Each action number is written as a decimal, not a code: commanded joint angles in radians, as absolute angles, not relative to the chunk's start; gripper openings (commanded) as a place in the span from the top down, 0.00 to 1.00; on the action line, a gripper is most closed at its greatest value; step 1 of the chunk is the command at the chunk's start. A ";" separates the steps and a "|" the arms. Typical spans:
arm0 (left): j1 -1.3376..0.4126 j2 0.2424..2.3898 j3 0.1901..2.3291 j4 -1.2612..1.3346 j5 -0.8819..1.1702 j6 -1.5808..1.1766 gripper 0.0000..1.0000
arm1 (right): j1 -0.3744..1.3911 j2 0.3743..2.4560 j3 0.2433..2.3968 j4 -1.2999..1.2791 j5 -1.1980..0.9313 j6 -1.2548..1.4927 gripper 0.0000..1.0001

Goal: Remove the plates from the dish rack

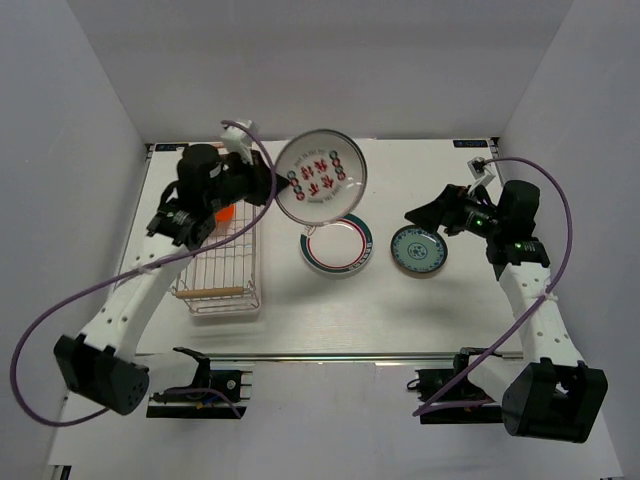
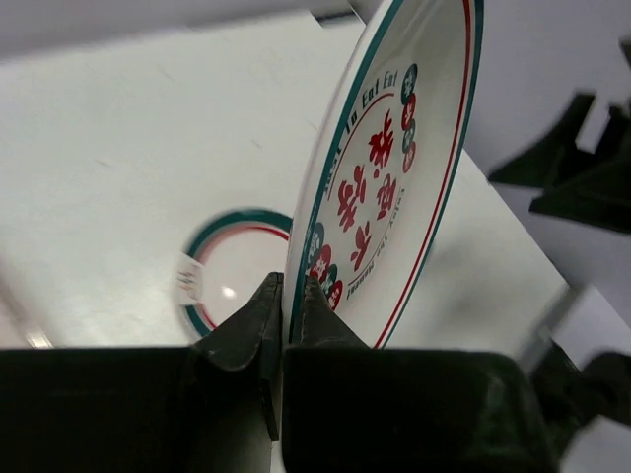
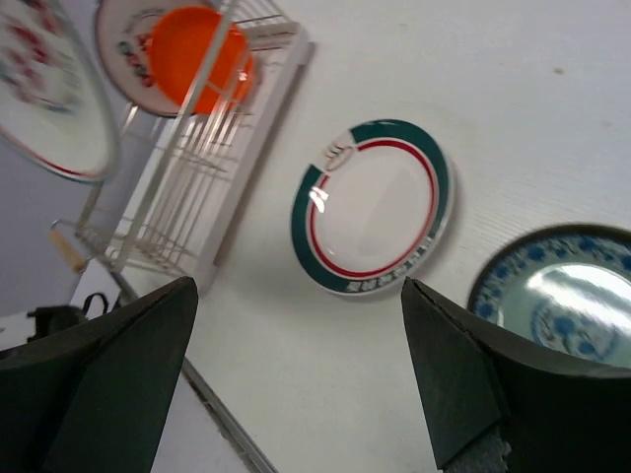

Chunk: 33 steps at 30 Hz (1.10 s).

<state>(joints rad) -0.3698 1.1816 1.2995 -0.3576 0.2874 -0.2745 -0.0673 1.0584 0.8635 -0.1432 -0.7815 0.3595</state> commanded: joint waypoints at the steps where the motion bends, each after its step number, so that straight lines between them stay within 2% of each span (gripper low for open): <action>1: -0.380 1.252 1.232 -0.203 0.636 -0.368 1.00 | -0.037 1.045 0.857 0.015 -0.933 0.390 0.11; 4: -0.390 1.287 1.203 -0.138 0.738 -0.409 1.00 | -0.015 1.039 0.848 0.052 -0.953 0.402 0.11; 14: -0.440 1.336 1.155 -0.080 0.790 -0.456 1.00 | 0.097 1.118 0.868 0.061 -0.890 0.428 0.11; 17: -0.460 1.348 1.157 -0.127 0.726 -0.453 1.00 | 0.129 1.140 0.867 0.090 -0.885 0.433 0.18; 20: -0.469 1.361 1.164 -0.169 0.663 -0.446 1.00 | 0.149 1.144 0.865 0.092 -0.858 0.439 0.37; 21: -0.469 1.364 1.164 -0.176 0.638 -0.440 1.00 | 0.158 1.147 0.867 0.083 -0.836 0.439 0.58; 22: -0.469 1.362 1.166 -0.182 0.626 -0.439 1.00 | 0.155 1.150 0.865 0.080 -0.827 0.440 0.71; 23: -0.479 1.364 1.170 -0.199 0.614 -0.439 1.00 | 0.159 1.158 0.865 0.072 -0.813 0.446 0.91; 25: -0.479 1.364 1.183 -0.244 0.572 -0.431 1.00 | 0.161 1.166 0.867 0.068 -0.811 0.457 1.00; 26: -0.479 1.364 1.190 -0.258 0.554 -0.430 0.95 | 0.164 1.169 0.868 0.064 -0.805 0.460 1.00; 27: -0.479 1.364 1.204 -0.273 0.516 -0.417 0.63 | 0.166 1.173 0.870 0.060 -0.795 0.459 1.00; 29: -0.479 1.358 1.216 -0.314 0.479 -0.408 0.41 | 0.167 1.178 0.874 0.051 -0.764 0.462 1.00; 30: -0.479 1.350 1.233 -0.328 0.457 -0.408 0.02 | 0.166 1.183 0.880 0.029 -0.753 0.463 1.00; 33: -0.479 1.330 1.281 -0.437 0.271 -0.400 0.02 | 0.164 1.200 0.900 0.002 -0.687 0.459 1.00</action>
